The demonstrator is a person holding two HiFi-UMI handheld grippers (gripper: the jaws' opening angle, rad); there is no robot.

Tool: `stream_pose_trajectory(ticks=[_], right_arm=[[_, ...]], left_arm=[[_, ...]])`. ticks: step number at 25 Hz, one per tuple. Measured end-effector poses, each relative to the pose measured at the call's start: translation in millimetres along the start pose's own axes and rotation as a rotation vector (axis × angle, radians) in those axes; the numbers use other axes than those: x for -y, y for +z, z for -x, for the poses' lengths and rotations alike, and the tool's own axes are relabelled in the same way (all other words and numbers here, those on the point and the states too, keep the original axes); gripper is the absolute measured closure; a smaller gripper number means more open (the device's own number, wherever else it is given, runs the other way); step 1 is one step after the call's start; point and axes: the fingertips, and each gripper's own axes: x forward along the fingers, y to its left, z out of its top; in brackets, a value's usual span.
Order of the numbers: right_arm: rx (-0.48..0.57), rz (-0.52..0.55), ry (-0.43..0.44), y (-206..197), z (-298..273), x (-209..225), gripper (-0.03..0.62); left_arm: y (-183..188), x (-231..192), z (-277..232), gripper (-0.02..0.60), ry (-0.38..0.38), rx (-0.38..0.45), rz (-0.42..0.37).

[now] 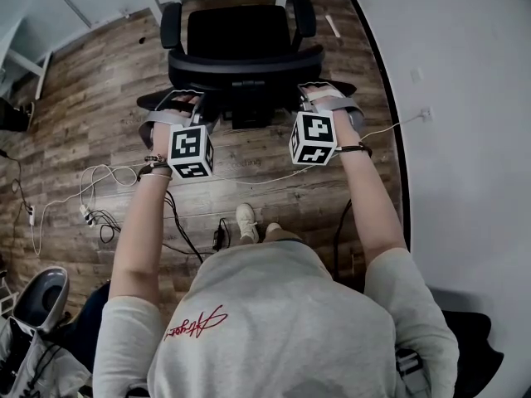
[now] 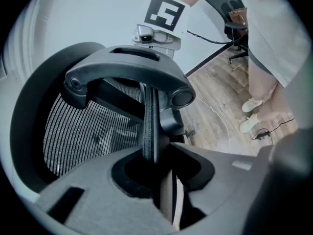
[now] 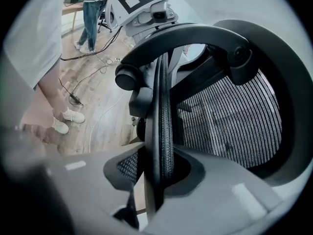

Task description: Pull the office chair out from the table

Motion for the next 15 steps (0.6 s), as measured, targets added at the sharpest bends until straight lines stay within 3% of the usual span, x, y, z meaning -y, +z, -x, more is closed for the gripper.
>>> stream_pose_trajectory(ticks=[15], right_arm=[[0.015,0.017,0.001,-13,30,-30,0.503]], left_arm=[[34,26,17,0.474,-0.004,-0.014,0.02]])
